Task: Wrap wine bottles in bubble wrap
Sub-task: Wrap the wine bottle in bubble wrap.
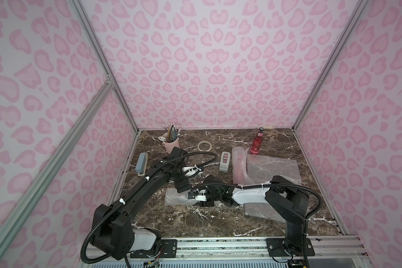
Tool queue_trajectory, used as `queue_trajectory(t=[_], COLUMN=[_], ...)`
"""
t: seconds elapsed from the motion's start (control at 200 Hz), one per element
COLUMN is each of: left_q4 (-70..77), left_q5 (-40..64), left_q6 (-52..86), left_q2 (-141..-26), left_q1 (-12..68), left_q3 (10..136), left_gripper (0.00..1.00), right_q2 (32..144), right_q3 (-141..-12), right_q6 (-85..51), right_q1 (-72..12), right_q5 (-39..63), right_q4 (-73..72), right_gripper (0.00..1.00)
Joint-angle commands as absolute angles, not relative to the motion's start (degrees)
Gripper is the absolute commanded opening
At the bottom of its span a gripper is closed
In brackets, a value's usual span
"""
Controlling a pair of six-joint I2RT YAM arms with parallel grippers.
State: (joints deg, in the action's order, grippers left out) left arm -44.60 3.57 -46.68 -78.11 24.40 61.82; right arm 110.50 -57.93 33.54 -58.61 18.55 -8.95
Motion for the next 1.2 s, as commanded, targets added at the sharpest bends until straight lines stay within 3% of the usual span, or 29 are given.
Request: queue_trajectory(t=[0.0, 0.245, 0.45, 0.47, 0.505, 0.785, 0.915, 1.195], left_q4=[-38.9, -35.6, -41.5, -41.6, -41.7, -38.6, -35.4, -25.8], left_q5=[-4.1, -9.9, -14.0, -13.8, -13.1, -0.5, 6.0, 15.3], left_q6=[-38.3, -25.0, -13.7, -12.9, -11.6, -2.3, 1.6, 9.3], left_q2=[-77.5, -78.3, -82.0, -82.1, -82.1, -80.8, -82.1, -89.2], left_q1=[24.3, 24.3, 24.4, 24.3, 24.4, 24.3, 24.8, 29.3], left_q3=[61.2, 62.5, 68.5, 68.6, 68.6, 67.8, 67.4, 69.3], left_gripper=[0.93, 0.92, 0.90, 0.89, 0.89, 0.84, 0.81, 0.77], right_q2=[111.9, 109.3, 104.1, 103.3, 102.2, 90.3, 83.3, 76.4], right_q3=[-58.0, -56.9, -56.0, -55.7, -55.4, -50.8, -46.5, -44.5], right_q6=[26.8, 25.0, 22.3, 22.0, 21.7, 18.4, 13.2, -1.6], right_q1=[-59.1, -58.5, -56.7, -56.6, -56.4, -53.1, -47.4, -34.8], right_q5=[28.6, 27.7, 25.6, 25.5, 25.7, 26.7, 26.0, 20.7], right_q4=[10.4, 9.7, 6.5, 6.1, 5.8, 4.7, 0.9, -3.9], right_gripper=[0.54, 0.63, 0.83, 0.90, 0.92, 0.94, 0.99, 0.99])
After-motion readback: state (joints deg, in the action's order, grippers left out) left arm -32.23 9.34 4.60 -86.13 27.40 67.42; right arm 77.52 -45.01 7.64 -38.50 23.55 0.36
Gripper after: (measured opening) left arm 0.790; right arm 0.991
